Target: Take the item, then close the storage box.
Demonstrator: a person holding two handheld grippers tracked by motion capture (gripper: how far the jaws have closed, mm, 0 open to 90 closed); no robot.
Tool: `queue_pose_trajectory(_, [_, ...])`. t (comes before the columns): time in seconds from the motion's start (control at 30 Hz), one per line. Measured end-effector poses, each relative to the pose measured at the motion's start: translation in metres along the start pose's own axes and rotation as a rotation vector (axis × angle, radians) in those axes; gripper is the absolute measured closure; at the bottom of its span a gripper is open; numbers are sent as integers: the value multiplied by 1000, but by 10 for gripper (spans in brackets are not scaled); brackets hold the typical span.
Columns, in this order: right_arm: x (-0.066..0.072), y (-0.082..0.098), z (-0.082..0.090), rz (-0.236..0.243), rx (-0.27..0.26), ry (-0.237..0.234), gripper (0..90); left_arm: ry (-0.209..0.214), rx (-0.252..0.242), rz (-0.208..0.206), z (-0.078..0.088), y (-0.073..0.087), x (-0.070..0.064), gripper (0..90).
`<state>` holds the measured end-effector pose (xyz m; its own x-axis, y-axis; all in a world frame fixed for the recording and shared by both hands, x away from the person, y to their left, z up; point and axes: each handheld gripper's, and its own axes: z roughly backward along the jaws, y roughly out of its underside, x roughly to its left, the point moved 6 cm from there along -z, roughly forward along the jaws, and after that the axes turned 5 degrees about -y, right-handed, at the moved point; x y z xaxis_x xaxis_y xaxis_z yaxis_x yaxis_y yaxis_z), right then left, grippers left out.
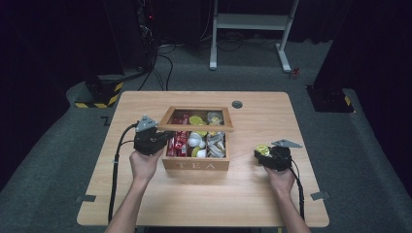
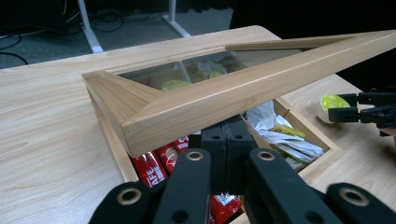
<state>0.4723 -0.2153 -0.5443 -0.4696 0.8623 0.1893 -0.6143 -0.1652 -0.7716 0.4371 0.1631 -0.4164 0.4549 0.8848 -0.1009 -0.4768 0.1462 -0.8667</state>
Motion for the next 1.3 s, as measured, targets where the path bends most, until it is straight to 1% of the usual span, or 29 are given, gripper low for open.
queue_pose_trajectory(0.07, [1,0,0,-9,0,-1,399,1,-1,-2,0,0,0,893])
queue_pose_trajectory(0.13, [2,0,-1,-8,2,-2,398,1,0,-1,0,0,0,893])
queue_pose_trajectory(0.17, [1,0,-1,4,4,-2,398,2,2,3,-1,0,0,893])
queue_pose_trajectory(0.33, [4,1,-3,23,11,-13,376,4,6,3,-1,0,0,893])
queue_pose_trajectory(0.47, [5,1,-3,21,8,-25,350,3,9,3,-1,0,0,893])
queue_pose_trajectory(0.6, [6,-1,0,26,-3,-32,347,3,8,7,0,0,0,893])
queue_pose_trajectory(0.63, [6,-1,1,24,-8,-30,347,2,8,7,0,0,0,893])
queue_pose_trajectory(0.67, [6,-2,3,35,-17,-28,345,2,8,8,0,0,0,893])
queue_pose_trajectory(0.87, [6,-5,13,40,-46,-31,344,1,10,11,0,0,-1,893])
queue_pose_trajectory(0.93, [6,-5,17,40,-58,-34,364,1,10,11,-1,0,0,893])
queue_pose_trajectory(1.0, [5,-5,22,42,-76,-31,403,0,11,8,-1,0,0,893])
queue_pose_trajectory(1.13, [2,-4,30,46,-94,-21,474,2,12,6,-2,1,-1,893])
queue_pose_trajectory(1.3, [-5,0,36,30,-103,3,499,2,12,5,-2,1,-1,893])
